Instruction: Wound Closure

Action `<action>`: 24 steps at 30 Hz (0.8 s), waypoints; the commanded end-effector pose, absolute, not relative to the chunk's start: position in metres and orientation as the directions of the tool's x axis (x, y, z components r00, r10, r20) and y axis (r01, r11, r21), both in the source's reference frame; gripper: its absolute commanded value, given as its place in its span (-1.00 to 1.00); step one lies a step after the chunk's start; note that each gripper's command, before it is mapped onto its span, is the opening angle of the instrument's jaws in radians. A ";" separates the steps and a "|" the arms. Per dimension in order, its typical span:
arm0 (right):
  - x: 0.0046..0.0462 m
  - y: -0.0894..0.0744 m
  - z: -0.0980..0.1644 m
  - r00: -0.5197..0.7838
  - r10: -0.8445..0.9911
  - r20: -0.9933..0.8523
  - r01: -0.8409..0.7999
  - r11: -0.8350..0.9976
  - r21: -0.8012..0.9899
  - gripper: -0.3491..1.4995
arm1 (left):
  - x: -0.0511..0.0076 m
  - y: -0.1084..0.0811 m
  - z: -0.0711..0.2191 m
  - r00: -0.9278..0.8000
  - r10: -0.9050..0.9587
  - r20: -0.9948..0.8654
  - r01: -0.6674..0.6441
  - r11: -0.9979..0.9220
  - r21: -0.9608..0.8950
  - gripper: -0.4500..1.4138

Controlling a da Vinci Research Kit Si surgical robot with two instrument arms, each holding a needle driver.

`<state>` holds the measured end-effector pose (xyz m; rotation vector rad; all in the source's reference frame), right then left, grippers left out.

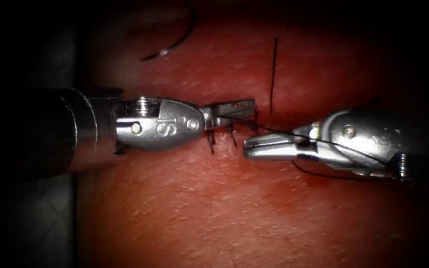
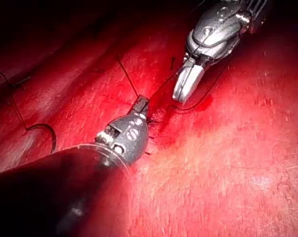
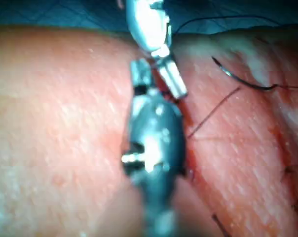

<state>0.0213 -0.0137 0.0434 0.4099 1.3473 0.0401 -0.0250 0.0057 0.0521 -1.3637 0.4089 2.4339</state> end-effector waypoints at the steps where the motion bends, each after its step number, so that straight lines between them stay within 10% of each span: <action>1: 0.0222 -0.015 0.044 0.224 0.267 -0.937 0.200 0.929 0.312 -1.00 | -0.0258 0.006 0.053 -0.497 0.136 -0.857 -0.407 -0.909 0.092 -1.00; 10: 0.0231 -0.014 0.044 0.117 0.297 -0.948 0.103 0.946 0.309 -1.00 | -0.0262 0.004 0.056 -0.527 0.138 -0.838 -0.401 -0.910 0.103 -1.00; 13: 0.0237 -0.013 0.044 0.063 0.314 -0.947 0.001 0.949 0.315 -0.71 | -0.0265 0.003 0.056 -0.538 0.137 -0.832 -0.399 -0.911 0.109 -1.00; 17: 0.0243 -0.011 0.044 0.109 0.330 -0.938 -0.123 0.940 0.317 0.16 | -0.0265 0.002 0.054 -0.545 0.144 -0.826 -0.404 -0.908 0.109 -1.00; 24: 0.0240 -0.011 0.045 0.194 0.339 -0.921 -0.175 0.935 0.307 0.43 | -0.0263 0.000 0.050 -0.549 0.139 -0.824 -0.393 -0.913 0.109 -1.00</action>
